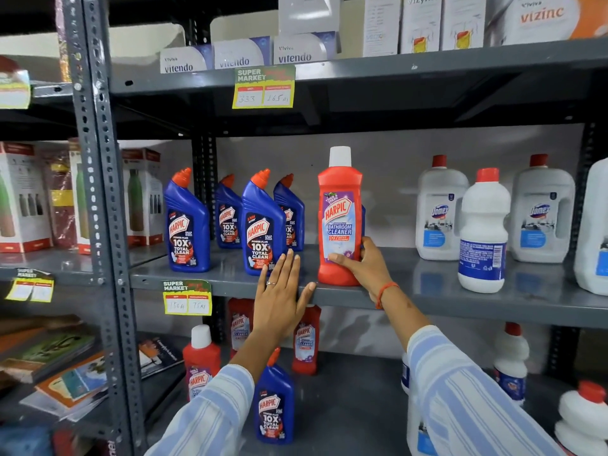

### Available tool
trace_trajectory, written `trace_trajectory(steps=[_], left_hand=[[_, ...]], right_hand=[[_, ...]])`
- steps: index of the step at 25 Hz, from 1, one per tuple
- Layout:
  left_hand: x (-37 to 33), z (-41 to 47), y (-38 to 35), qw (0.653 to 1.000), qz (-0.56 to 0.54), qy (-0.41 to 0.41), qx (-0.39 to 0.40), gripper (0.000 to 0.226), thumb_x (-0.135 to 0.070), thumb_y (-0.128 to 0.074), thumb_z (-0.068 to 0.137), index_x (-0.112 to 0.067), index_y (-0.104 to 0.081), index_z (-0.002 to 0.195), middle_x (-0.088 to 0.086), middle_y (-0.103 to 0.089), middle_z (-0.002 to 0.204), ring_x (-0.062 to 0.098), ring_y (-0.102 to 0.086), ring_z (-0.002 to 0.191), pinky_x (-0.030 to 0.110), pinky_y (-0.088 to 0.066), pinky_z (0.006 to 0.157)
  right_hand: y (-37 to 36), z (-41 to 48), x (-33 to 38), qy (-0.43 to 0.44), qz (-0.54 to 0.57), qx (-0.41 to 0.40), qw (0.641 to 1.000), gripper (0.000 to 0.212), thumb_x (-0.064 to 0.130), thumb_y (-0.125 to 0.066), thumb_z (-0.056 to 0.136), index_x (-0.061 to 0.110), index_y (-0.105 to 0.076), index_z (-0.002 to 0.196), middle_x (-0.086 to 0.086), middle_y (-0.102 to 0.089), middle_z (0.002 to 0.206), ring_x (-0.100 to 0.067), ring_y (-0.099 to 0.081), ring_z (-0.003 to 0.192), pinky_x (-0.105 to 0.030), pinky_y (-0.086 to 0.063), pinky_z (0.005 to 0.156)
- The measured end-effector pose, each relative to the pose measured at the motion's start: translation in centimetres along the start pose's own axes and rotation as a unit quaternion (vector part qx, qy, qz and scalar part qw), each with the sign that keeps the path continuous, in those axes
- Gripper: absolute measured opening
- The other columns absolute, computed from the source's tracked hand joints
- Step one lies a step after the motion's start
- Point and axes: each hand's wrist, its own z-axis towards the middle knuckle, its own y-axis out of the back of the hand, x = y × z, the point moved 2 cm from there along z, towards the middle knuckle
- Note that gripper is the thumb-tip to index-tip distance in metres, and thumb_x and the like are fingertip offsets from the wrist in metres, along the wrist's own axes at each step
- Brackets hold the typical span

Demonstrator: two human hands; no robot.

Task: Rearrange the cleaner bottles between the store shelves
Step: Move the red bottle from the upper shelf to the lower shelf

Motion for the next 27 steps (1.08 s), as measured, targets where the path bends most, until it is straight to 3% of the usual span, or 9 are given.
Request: trace_trajectory(steps=[3, 8, 12, 18, 22, 25, 27], left_hand=[[-0.2, -0.6, 0.3, 1.0, -0.003, 0.007, -0.021, 0.072, -0.057, -0.002, 0.094, -0.012, -0.015, 0.15, 0.003, -0.018, 0.157, 0.013, -0.009, 0.144, 0.036, 0.003, 0.117], [-0.4, -3.7, 0.4, 0.997, -0.03, 0.029, -0.062, 0.065, -0.045, -0.018, 0.097, -0.008, -0.011, 0.15, 0.005, -0.011, 0.158, 0.014, -0.006, 0.145, 0.039, 0.001, 0.118], [1.7, -6.6, 0.2, 0.996, -0.045, 0.052, -0.062, 0.066, -0.049, -0.014, 0.097, -0.008, -0.015, 0.149, 0.006, -0.012, 0.157, 0.016, -0.008, 0.145, 0.04, -0.002, 0.118], [6.5, -13.5, -3.0, 0.995, -0.028, 0.091, 0.032, 0.068, -0.05, -0.01, 0.098, -0.005, -0.022, 0.147, 0.009, -0.018, 0.156, 0.021, -0.016, 0.144, 0.045, -0.013, 0.116], [8.7, -18.1, -6.5, 0.986, -0.026, 0.113, 0.119, 0.068, -0.051, -0.01, 0.097, -0.007, -0.017, 0.148, 0.008, -0.016, 0.156, 0.021, -0.02, 0.143, 0.037, -0.007, 0.115], [9.8, -21.8, -9.4, 0.975, -0.027, 0.118, 0.184, 0.074, -0.056, -0.005, 0.095, -0.007, -0.016, 0.148, 0.008, -0.017, 0.156, 0.018, -0.015, 0.144, 0.032, 0.002, 0.115], [10.0, -23.7, -11.0, 0.965, -0.027, 0.113, 0.237, 0.078, -0.06, -0.003, 0.093, -0.007, -0.015, 0.148, 0.007, -0.015, 0.156, 0.017, -0.014, 0.144, 0.03, 0.005, 0.114]], right_hand=[[0.2, -2.4, 1.4, 0.016, -0.007, -0.01, 1.0, 0.06, 0.028, -0.08, 0.069, 0.016, -0.049, 0.118, -0.009, -0.061, 0.125, -0.025, -0.059, 0.109, -0.049, -0.051, 0.096], [0.2, -8.1, 1.4, 0.021, 0.023, 0.006, 1.0, 0.057, 0.033, -0.082, 0.066, 0.023, -0.053, 0.114, -0.002, -0.066, 0.119, -0.02, -0.064, 0.104, -0.045, -0.054, 0.092], [-1.3, -12.5, -2.0, 0.012, 0.052, 0.025, 0.998, 0.049, 0.022, -0.082, 0.066, 0.026, -0.055, 0.107, 0.002, -0.069, 0.112, -0.014, -0.066, 0.101, -0.041, -0.056, 0.089], [-4.8, -15.4, -9.4, -0.029, 0.034, 0.054, 0.998, 0.047, 0.017, -0.081, 0.069, 0.035, -0.053, 0.102, 0.008, -0.068, 0.111, -0.009, -0.066, 0.102, -0.034, -0.055, 0.088], [-6.7, -16.5, -14.6, -0.078, 0.027, 0.067, 0.994, 0.046, 0.014, -0.079, 0.071, 0.034, -0.051, 0.1, 0.004, -0.068, 0.11, -0.008, -0.066, 0.1, -0.027, -0.056, 0.083], [-7.4, -17.0, -18.0, -0.11, 0.01, 0.07, 0.991, 0.042, 0.012, -0.076, 0.075, 0.03, -0.048, 0.099, 0.007, -0.064, 0.106, 0.005, -0.064, 0.092, -0.017, -0.056, 0.074], [-7.4, -17.1, -20.7, -0.144, 0.017, 0.066, 0.987, 0.043, 0.011, -0.074, 0.076, 0.029, -0.046, 0.103, 0.008, -0.063, 0.106, 0.003, -0.063, 0.094, -0.02, -0.056, 0.078]])
